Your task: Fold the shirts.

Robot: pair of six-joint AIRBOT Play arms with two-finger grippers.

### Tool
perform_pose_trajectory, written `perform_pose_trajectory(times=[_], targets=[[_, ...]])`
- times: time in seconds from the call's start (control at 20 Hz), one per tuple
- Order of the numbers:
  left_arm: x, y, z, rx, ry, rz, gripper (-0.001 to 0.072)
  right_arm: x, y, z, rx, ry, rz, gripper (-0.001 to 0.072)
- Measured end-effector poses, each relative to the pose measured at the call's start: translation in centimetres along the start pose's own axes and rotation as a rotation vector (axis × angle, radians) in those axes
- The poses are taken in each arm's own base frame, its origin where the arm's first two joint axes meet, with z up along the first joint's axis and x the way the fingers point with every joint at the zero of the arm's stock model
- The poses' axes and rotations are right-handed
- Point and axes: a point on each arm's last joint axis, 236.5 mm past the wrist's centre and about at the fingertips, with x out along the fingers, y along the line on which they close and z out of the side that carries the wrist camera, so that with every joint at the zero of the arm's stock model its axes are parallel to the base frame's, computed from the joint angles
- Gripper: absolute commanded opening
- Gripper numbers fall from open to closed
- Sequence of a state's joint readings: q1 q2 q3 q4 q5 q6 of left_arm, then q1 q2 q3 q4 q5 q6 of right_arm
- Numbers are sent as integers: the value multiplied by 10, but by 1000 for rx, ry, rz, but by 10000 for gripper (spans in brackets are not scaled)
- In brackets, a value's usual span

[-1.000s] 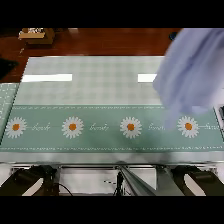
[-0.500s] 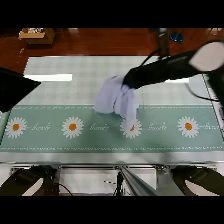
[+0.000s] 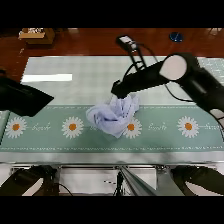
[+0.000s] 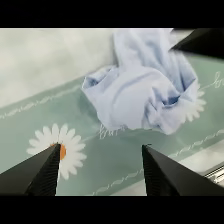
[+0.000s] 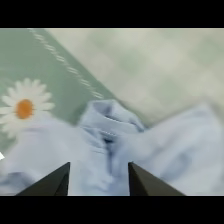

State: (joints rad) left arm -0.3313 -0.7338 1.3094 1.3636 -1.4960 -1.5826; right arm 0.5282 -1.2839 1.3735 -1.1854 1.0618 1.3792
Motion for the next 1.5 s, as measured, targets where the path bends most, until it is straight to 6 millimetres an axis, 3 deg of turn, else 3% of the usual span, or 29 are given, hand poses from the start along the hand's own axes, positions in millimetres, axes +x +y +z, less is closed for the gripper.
perform_pose_trajectory(times=[0.15,0.3,0.4,0.5,0.65,0.75,0.95,1.15,1.4,1.45,1.5], targets=[[38,11,-23,-26,73,13,604,-45,-75,-11,-24,27,-233,498],[83,23,-39,-56,96,24,601,-93,-152,-38,42,94,-444,498],[113,31,-45,-77,104,31,601,-117,-189,-58,145,118,-502,499],[144,37,-51,-100,132,33,602,-128,-209,-71,249,114,-492,498],[193,41,-66,-156,216,12,598,-130,-227,-83,377,95,-437,498],[223,37,-78,-181,279,-29,533,-126,-233,-87,422,92,-402,498],[269,21,-95,-270,357,-170,533,-109,-237,-91,461,103,-334,498],[295,10,-87,-403,334,-308,534,-91,-242,-96,489,127,-285,498],[317,12,-88,-498,335,-358,532,-80,-244,-100,503,145,-259,497],[320,12,-90,-515,342,-365,468,-79,-245,-101,504,147,-258,497],[323,11,-91,-531,345,-372,347,-79,-245,-101,505,148,-257,497]])
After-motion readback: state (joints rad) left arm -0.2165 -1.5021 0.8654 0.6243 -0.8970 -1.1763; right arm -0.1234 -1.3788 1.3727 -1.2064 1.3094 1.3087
